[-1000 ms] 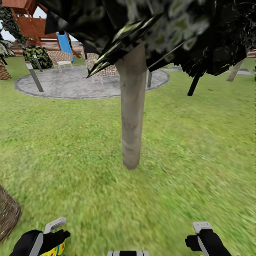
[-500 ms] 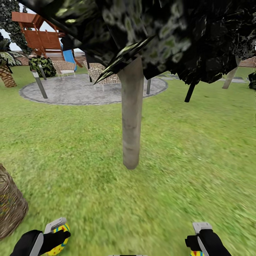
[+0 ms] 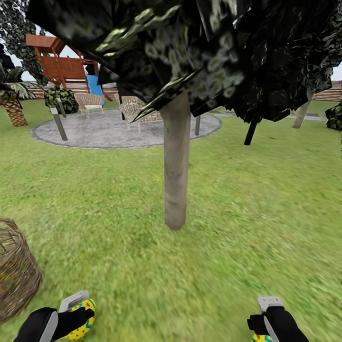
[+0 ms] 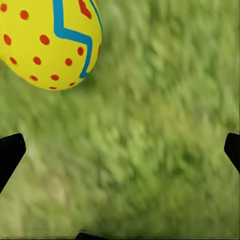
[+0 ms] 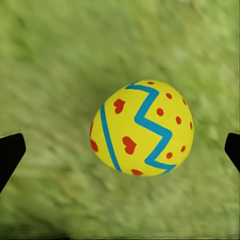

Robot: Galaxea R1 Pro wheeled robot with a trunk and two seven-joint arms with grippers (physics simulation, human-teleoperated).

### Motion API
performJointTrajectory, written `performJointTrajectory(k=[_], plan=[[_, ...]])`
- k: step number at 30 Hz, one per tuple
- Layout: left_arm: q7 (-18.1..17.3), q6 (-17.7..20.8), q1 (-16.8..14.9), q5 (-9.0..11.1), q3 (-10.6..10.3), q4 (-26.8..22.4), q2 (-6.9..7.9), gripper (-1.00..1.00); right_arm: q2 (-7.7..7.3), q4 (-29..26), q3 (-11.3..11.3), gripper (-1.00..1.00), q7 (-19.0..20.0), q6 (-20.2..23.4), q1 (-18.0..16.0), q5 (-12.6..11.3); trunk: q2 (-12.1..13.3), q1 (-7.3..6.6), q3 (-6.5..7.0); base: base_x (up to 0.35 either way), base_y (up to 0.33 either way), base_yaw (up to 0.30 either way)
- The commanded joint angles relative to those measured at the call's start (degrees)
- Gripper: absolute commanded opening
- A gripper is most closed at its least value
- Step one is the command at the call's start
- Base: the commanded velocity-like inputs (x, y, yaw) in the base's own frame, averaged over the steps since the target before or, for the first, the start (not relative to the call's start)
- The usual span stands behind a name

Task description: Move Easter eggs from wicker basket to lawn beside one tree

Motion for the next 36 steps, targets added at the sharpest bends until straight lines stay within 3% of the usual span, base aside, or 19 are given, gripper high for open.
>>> performJointTrajectory(k=[1,7,13,33,36], plan=[[-0.3,0.3,0.0,-0.1,0.1,0.0,-0.02,1.0,0.0,-0.1,0.0,1.0,0.0,0.3,0.0,0.1,0.0,-0.07,0.18,-0.332,0.006,0.0],[-0.4,0.3,0.0,-0.1,0.1,0.0,-0.02,1.0,-0.12,0.2,-0.2,1.0,0.1,0.2,0.0,0.0,0.1,-0.22,1.51,-0.303,0.001,0.0],[-0.5,0.3,0.0,-0.1,0.1,1.1,-0.02,1.0,-0.14,1.5,-0.3,1.0,0.2,0.2,0.0,0.1,0.1,-0.22,1.51,-0.029,0.0,0.0],[-0.4,0.3,0.0,-0.1,0.1,1.2,-0.02,1.0,-0.07,1.7,-0.1,1.0,0.0,0.2,0.0,0.1,0.3,-0.74,5.94,0.0,0.0,0.0],[-0.4,0.3,0.0,-0.1,0.1,1.2,-0.02,1.0,-0.02,1.7,-0.1,1.0,0.0,0.2,0.0,0.1,1.5,-1.38,6.48,0.0,0.0,0.0]])
